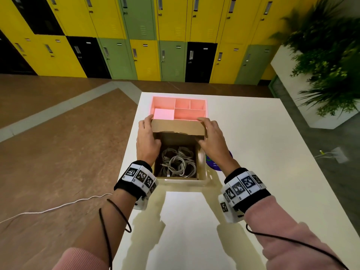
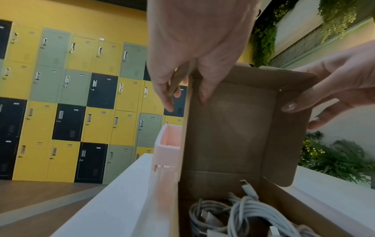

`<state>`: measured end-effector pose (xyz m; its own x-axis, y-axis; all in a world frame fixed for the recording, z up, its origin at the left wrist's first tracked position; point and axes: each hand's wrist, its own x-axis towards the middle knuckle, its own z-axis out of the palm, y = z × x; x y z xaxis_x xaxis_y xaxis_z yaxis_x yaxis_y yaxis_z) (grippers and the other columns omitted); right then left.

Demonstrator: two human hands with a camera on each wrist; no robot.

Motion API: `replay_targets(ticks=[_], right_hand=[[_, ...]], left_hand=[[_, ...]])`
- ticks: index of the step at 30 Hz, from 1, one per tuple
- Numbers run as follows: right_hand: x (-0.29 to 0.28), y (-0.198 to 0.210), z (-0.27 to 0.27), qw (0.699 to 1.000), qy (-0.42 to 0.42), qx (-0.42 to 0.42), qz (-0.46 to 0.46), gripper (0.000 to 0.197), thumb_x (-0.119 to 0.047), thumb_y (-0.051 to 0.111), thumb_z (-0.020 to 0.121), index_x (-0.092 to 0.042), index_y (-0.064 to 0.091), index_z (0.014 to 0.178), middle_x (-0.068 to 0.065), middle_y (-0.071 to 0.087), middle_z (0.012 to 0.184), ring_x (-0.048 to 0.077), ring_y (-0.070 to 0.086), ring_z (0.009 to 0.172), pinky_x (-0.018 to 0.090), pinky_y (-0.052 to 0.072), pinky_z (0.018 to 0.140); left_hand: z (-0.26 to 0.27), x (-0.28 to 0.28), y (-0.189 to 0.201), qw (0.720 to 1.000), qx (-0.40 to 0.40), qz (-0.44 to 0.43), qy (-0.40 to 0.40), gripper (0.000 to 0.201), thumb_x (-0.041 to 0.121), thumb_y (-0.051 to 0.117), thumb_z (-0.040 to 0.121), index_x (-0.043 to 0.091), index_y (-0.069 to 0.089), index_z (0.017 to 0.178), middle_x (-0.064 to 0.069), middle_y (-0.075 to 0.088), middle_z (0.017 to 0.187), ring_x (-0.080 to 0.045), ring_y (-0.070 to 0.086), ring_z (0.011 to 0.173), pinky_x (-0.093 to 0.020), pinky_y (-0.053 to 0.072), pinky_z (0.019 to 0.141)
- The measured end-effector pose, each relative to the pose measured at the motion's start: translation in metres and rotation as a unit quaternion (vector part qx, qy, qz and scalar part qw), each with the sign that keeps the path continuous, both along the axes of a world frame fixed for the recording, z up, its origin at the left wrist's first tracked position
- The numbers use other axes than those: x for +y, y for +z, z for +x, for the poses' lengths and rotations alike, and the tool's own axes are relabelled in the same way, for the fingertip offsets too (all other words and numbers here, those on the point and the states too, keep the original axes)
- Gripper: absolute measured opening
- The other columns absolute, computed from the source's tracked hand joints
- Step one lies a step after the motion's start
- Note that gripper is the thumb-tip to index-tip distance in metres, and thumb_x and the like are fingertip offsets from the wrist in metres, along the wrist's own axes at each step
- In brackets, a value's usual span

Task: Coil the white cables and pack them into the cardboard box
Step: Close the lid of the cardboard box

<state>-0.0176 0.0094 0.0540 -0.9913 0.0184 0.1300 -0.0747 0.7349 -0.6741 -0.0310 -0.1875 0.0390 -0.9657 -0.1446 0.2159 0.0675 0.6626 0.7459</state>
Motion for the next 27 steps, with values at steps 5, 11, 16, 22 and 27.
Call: replay_targets(ticks=[5, 11, 16, 22, 27], right_hand=[[0.004, -0.002, 0.002, 1.0, 0.008, 0.015, 0.006, 0.06, 0.007, 0.061, 0.083, -0.024, 0.047, 0.133, 0.006, 0.053, 0.121, 0.02, 0.055, 0.108, 0.019, 0.047, 0.079], [0.011, 0.004, 0.006, 0.999, 0.021, 0.012, 0.034, 0.058, 0.01, 0.058, 0.082, -0.021, 0.05, 0.131, 0.007, 0.054, 0.121, 0.023, 0.052, 0.11, 0.034, 0.051, 0.086], [0.015, 0.006, 0.005, 1.0, 0.028, 0.0, 0.013, 0.058, 0.011, 0.058, 0.081, -0.02, 0.052, 0.13, 0.006, 0.055, 0.119, 0.018, 0.052, 0.107, 0.02, 0.044, 0.078], [0.014, 0.012, -0.01, 1.0, 0.016, -0.005, -0.002, 0.061, 0.017, 0.053, 0.078, -0.022, 0.056, 0.125, 0.008, 0.057, 0.114, 0.023, 0.055, 0.106, 0.033, 0.052, 0.082], [0.013, 0.008, -0.006, 1.0, 0.021, -0.019, 0.002, 0.059, 0.013, 0.06, 0.079, -0.023, 0.054, 0.126, 0.007, 0.057, 0.116, 0.02, 0.054, 0.105, 0.03, 0.052, 0.082]], left_hand=[[-0.002, -0.007, 0.001, 0.999, 0.024, -0.028, -0.03, 0.075, -0.024, 0.049, 0.065, 0.012, 0.049, 0.131, -0.011, 0.054, 0.12, -0.027, 0.055, 0.107, -0.037, 0.05, 0.087], [-0.001, -0.019, 0.0, 0.992, 0.041, -0.104, -0.063, 0.069, -0.016, 0.059, 0.072, 0.02, 0.051, 0.13, -0.002, 0.058, 0.124, -0.025, 0.058, 0.11, -0.039, 0.049, 0.085], [-0.001, -0.022, 0.005, 0.991, 0.05, -0.093, -0.082, 0.065, -0.014, 0.064, 0.073, 0.019, 0.055, 0.129, -0.004, 0.063, 0.121, -0.024, 0.06, 0.109, -0.038, 0.051, 0.091], [-0.014, -0.023, 0.022, 0.993, 0.025, -0.056, -0.098, 0.057, -0.015, 0.061, 0.074, 0.01, 0.06, 0.125, -0.014, 0.068, 0.115, -0.028, 0.063, 0.105, -0.035, 0.051, 0.094], [-0.007, -0.03, 0.021, 0.992, -0.016, -0.082, -0.093, 0.059, -0.011, 0.066, 0.075, 0.021, 0.059, 0.124, -0.005, 0.068, 0.112, -0.025, 0.063, 0.102, -0.04, 0.053, 0.087]])
